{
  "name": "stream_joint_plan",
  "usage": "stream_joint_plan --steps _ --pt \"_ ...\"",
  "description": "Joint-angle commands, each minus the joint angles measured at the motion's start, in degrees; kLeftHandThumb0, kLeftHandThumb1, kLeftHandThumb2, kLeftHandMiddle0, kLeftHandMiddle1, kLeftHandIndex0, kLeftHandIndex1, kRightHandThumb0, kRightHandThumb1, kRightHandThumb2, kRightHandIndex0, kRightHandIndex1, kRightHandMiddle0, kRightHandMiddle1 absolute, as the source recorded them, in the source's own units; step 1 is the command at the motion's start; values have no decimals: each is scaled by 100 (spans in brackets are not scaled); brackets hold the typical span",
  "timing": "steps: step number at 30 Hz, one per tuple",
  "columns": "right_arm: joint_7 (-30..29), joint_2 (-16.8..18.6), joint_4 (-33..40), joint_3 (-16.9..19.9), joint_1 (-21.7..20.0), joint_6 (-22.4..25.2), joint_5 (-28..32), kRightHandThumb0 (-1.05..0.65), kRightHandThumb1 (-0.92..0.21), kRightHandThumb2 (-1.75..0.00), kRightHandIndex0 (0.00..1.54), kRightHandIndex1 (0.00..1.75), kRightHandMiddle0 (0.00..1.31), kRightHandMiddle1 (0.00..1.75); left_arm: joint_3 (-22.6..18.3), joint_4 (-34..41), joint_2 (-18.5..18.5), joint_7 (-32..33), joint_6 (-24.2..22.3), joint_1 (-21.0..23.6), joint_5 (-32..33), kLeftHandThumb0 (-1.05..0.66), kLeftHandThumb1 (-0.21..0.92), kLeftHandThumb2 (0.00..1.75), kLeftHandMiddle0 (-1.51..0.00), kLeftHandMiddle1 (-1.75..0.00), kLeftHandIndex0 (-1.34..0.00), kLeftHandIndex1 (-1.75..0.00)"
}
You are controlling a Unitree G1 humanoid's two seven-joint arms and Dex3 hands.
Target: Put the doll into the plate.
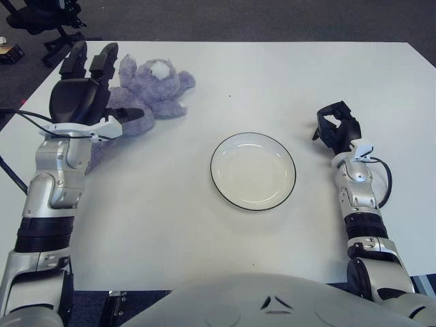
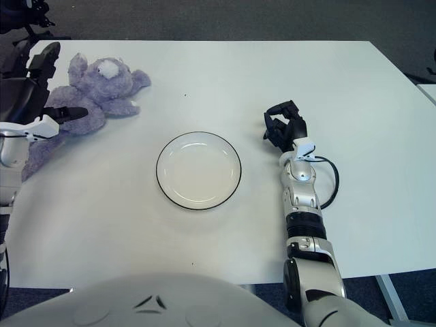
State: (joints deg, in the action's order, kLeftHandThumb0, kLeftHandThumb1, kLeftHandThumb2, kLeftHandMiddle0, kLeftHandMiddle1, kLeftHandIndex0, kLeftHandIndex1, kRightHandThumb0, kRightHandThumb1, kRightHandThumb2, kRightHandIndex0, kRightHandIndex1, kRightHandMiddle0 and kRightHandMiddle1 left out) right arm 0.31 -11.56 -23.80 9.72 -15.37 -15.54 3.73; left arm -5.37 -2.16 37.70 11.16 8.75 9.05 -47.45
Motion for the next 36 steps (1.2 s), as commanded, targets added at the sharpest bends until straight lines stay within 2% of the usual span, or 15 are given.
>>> stream_joint_plan --steps 1,8,13,17,19,30,36 --pt "6 60 -200 -9 237 217 -28 -36 -92 -38 83 175 35 160 97 -258 195 257 87 80 -107 -96 89 1 0 0 -5 -8" --pt "-18 78 -179 -27 247 224 -45 -36 -92 -38 83 175 35 160 197 -438 219 280 177 122 79 -92 84 0 0 0 -6 -7" --pt "-21 71 -173 -28 240 238 -45 -36 -92 -38 83 175 35 160 153 -409 112 -128 321 122 758 -88 82 0 0 0 -6 -7" --pt "-21 63 -170 -25 237 244 -44 -36 -92 -38 83 175 35 160 37 -421 -59 -626 427 128 1695 -86 81 0 0 0 -6 -6" --pt "-21 62 -169 -24 237 244 -44 -36 -92 -38 83 175 35 160 34 -426 -60 -705 438 125 1845 -86 81 0 0 0 -6 -6" --pt "-17 50 -166 -10 237 239 -34 -36 -92 -37 83 175 36 159 246 -705 -88 -499 317 198 1526 -103 91 5 -3 -1 -9 -5" --pt "-7 43 -145 -7 251 241 -30 -36 -92 -37 83 175 36 159 386 -810 -245 -446 -37 245 1338 -104 92 7 -2 0 -8 -5"
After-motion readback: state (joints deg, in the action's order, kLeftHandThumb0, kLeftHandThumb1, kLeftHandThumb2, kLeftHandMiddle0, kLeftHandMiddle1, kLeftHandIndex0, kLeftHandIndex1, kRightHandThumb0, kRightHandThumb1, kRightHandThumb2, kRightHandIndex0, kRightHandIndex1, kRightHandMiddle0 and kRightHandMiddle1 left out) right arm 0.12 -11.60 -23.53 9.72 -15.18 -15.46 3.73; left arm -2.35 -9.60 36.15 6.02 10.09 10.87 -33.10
